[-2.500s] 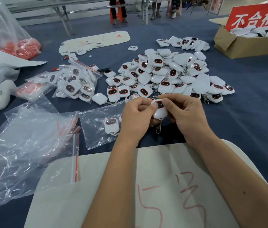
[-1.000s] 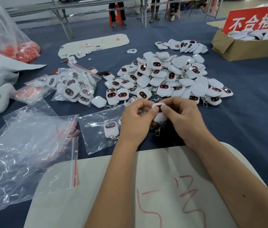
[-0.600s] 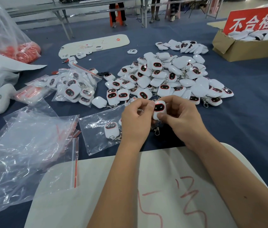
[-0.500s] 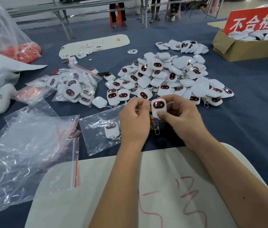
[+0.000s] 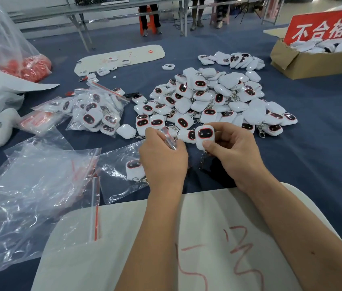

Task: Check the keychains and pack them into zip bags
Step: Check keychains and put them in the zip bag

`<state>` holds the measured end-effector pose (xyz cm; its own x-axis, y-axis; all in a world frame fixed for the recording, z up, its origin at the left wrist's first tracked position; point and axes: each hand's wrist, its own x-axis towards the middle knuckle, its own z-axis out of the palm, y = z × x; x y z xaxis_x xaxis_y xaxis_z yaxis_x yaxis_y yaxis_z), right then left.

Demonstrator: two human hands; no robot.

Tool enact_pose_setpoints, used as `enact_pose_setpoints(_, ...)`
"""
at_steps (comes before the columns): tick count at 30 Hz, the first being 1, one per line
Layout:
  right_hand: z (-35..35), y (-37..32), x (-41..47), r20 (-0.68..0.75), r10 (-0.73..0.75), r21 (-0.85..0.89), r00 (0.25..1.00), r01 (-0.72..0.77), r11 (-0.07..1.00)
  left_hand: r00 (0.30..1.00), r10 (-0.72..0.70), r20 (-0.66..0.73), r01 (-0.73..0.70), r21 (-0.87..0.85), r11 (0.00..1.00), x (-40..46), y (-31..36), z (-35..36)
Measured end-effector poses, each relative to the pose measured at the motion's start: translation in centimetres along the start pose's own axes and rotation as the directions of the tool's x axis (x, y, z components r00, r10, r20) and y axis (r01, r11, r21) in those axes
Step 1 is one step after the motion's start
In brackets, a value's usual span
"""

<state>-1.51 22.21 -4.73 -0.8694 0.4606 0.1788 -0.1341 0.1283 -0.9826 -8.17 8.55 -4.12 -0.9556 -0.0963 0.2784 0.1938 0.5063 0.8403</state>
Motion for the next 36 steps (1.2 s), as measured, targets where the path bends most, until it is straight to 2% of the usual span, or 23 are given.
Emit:
enact_pose_setpoints(6, 0.3, -0.1, 0.2, 0.0, 0.007, 0.121, 1.0, -0.007, 0.993, 1.0, -0.023, -0.02, 0.023, -0.004, 1.0, 0.2, 0.0, -0.4)
enact_pose_setpoints(9, 0.5, -0.2, 0.1, 0.042, 0.046, 0.232, 0.998, -0.055, 0.971, 1.0, -0.006, 0.013, 0.007, -0.114, 0.994, 0.2, -0.1, -0.6)
enact_pose_setpoints(12, 0.6, 0.0, 0.0, 0.05, 0.021, 0.117, 0.999, -0.027, 0.993, 0.99, 0.1, 0.1, -0.071, -0.262, 0.962, 0.3, 0.1, -0.9)
enact_pose_setpoints(15, 0.7, 0.3, -0.1, 0.085, -0.003, -0.026, 0.996, 0.006, 1.0, 0.967, 0.21, 0.145, -0.15, -0.34, 0.928, 0.1, 0.4, -0.9)
enact_pose_setpoints(18, 0.9, 0.3, -0.2, 0.165, -0.044, -0.129, 0.985, 0.066, 0.989, 0.941, 0.303, 0.152, -0.24, -0.333, 0.912, -0.3, 0.6, -0.7)
enact_pose_setpoints(20, 1.0, 0.4, -0.2, 0.15, -0.047, -0.176, 0.988, 0.073, 0.982, 0.921, 0.357, 0.156, -0.294, -0.322, 0.9, -0.5, 0.7, -0.6)
enact_pose_setpoints(23, 0.9, 0.4, -0.2, 0.044, -0.026, -0.119, 0.999, 0.031, 0.992, 0.901, 0.412, 0.136, -0.354, -0.316, 0.88, -0.9, 1.0, -0.3)
enact_pose_setpoints(25, 0.5, 0.2, -0.3, 0.038, -0.027, -0.065, 0.999, 0.029, 0.997, 0.894, 0.432, 0.118, -0.375, -0.331, 0.866, -1.0, 1.2, -0.1)
enact_pose_setpoints(29, 0.4, -0.1, -0.3, 0.214, -0.015, 0.141, 0.977, -0.016, 0.99, 0.912, 0.397, 0.105, -0.328, -0.396, 0.858, -1.1, 1.3, 0.0)
enact_pose_setpoints(31, 0.7, 0.0, -0.3, 0.3, -0.024, 0.113, 0.954, -0.011, 0.994, 0.93, 0.353, 0.1, -0.278, -0.439, 0.855, -1.0, 1.4, -0.2)
enact_pose_setpoints(33, 1.0, 0.1, -0.2, 0.328, -0.014, 0.015, 0.945, 0.009, 1.0, 0.961, 0.267, 0.076, -0.184, -0.545, 0.818, -0.7, 1.6, -0.5)
enact_pose_setpoints(36, 1.1, 0.3, -0.1, 0.277, 0.026, -0.006, 0.961, -0.026, 1.0, 0.998, 0.049, 0.027, -0.014, -0.737, 0.675, 0.4, 1.5, -1.3)
